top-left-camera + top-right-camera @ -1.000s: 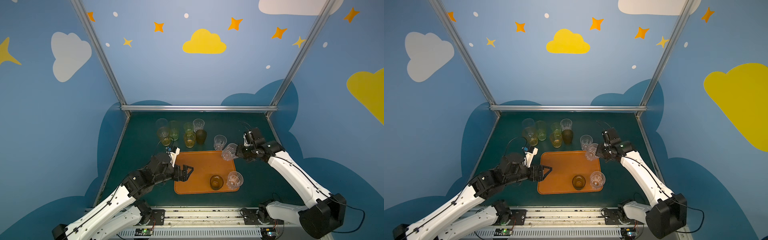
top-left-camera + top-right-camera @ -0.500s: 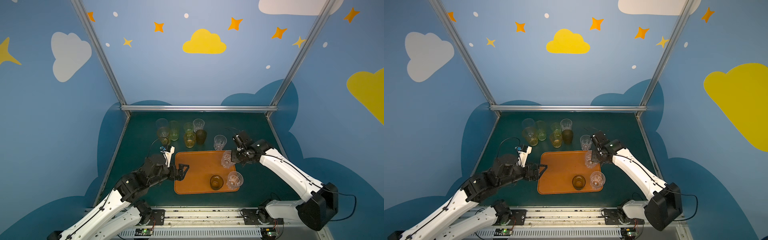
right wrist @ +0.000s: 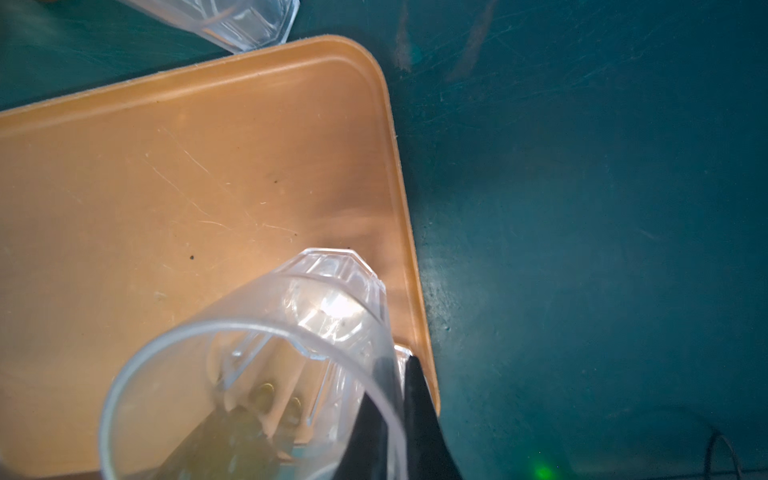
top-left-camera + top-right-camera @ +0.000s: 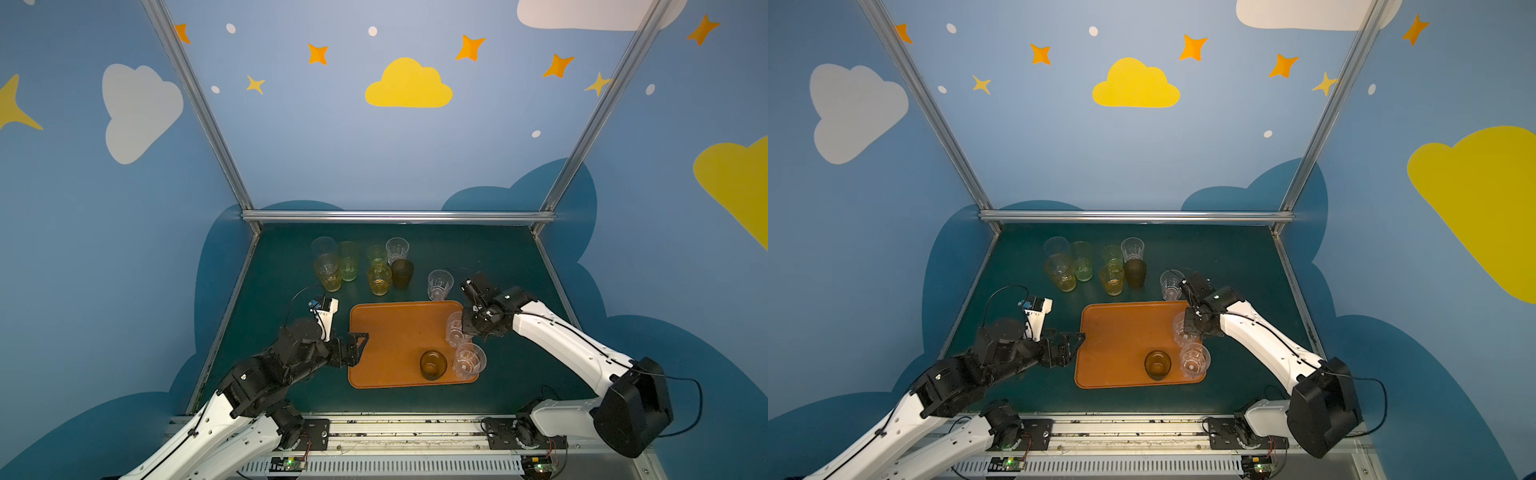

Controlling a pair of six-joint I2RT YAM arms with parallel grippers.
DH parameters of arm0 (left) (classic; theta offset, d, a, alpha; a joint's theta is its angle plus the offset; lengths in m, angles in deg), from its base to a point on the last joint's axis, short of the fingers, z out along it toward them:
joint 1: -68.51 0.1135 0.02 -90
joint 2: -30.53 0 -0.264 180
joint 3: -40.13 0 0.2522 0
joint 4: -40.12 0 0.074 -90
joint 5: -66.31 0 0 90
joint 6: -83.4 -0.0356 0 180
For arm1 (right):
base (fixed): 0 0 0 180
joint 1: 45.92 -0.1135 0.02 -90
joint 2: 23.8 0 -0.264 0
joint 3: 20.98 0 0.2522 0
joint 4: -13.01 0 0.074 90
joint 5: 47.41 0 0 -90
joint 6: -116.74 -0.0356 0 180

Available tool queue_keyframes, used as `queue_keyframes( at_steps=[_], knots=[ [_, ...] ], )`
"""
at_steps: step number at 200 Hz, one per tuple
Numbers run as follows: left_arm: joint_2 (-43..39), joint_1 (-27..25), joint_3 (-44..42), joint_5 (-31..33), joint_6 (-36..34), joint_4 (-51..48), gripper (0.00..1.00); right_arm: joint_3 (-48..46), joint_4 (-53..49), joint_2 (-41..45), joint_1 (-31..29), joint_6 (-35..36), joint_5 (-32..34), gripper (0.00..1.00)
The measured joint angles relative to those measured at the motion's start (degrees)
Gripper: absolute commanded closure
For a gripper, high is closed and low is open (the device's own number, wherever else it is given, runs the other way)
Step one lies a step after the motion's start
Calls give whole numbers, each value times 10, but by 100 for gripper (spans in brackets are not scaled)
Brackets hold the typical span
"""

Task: Place the glasses into the tray
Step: 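Set the clear glass on the tray beside the other clear glass, open right gripper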

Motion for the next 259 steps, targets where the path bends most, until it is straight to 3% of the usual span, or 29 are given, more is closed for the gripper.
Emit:
queue_keyframes(
  at_steps=[248,259],
  knots=[
    [17,29,0,-16,2,0,0,-23,39,-41,0,-21,5,100],
    [17,30,0,-17,2,0,0,-26,40,-41,0,-23,5,96]
  ],
)
